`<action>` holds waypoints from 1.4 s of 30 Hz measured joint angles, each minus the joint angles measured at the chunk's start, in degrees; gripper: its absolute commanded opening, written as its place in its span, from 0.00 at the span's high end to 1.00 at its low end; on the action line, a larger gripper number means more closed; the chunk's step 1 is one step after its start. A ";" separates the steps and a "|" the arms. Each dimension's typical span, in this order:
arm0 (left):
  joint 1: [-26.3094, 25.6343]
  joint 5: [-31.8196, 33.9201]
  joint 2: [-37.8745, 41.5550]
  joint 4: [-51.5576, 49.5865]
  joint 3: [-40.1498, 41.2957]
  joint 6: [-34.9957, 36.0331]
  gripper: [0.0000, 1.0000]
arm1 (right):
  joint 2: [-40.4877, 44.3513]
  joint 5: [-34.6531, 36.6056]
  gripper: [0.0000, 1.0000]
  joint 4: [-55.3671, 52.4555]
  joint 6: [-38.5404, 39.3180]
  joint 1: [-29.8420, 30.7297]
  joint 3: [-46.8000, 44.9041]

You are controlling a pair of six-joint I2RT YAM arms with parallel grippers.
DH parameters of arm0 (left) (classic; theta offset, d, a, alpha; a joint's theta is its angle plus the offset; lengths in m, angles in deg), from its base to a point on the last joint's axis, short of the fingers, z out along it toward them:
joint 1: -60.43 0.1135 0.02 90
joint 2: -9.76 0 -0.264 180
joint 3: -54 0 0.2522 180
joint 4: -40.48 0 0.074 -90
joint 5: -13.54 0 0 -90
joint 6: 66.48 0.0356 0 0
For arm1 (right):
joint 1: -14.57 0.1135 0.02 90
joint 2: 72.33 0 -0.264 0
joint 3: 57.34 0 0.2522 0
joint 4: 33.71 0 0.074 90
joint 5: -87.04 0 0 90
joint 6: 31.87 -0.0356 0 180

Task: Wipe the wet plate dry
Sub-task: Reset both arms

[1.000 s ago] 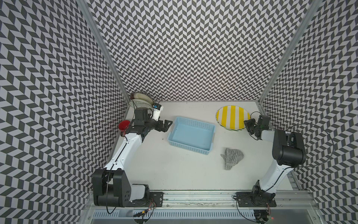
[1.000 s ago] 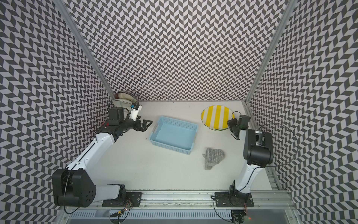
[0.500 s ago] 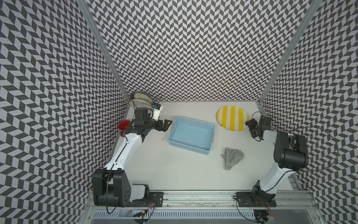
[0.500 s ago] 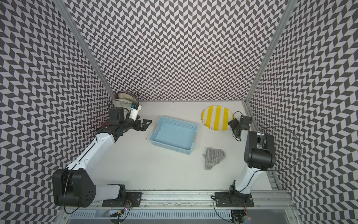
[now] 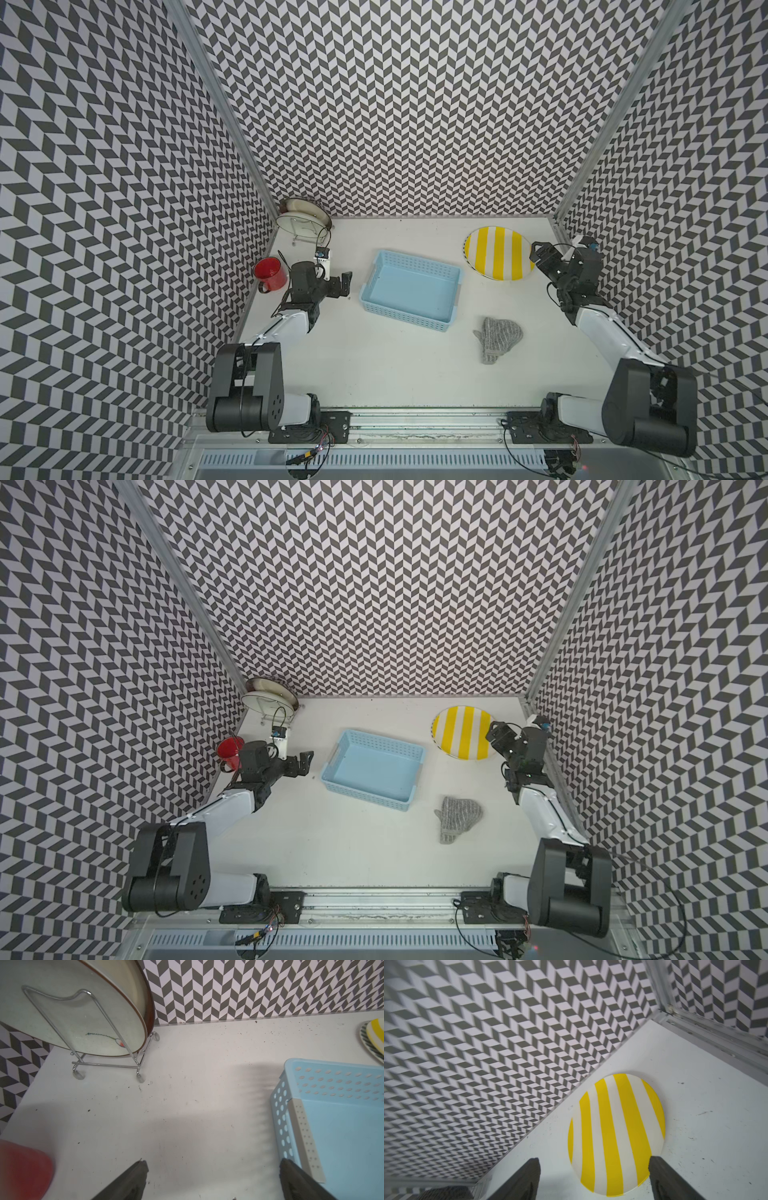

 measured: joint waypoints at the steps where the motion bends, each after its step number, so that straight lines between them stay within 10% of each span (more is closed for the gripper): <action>1: 0.00 0.70 -0.44 3.04 1.42 -0.07 0.00 | 1.90 0.00 0.14 0.57 0.59 0.37 -1.03; 13: 0.61 4.37 -8.17 43.21 20.26 -2.16 0.00 | 7.37 11.39 0.00 4.81 8.90 4.92 -10.99; 31: 0.61 7.06 -8.79 48.76 18.95 -3.74 0.00 | -12.13 29.03 0.00 43.28 28.46 13.14 -26.08; 42: 0.61 7.17 -8.79 48.76 18.95 -3.76 0.00 | -15.91 29.99 0.00 46.51 31.58 14.75 -21.73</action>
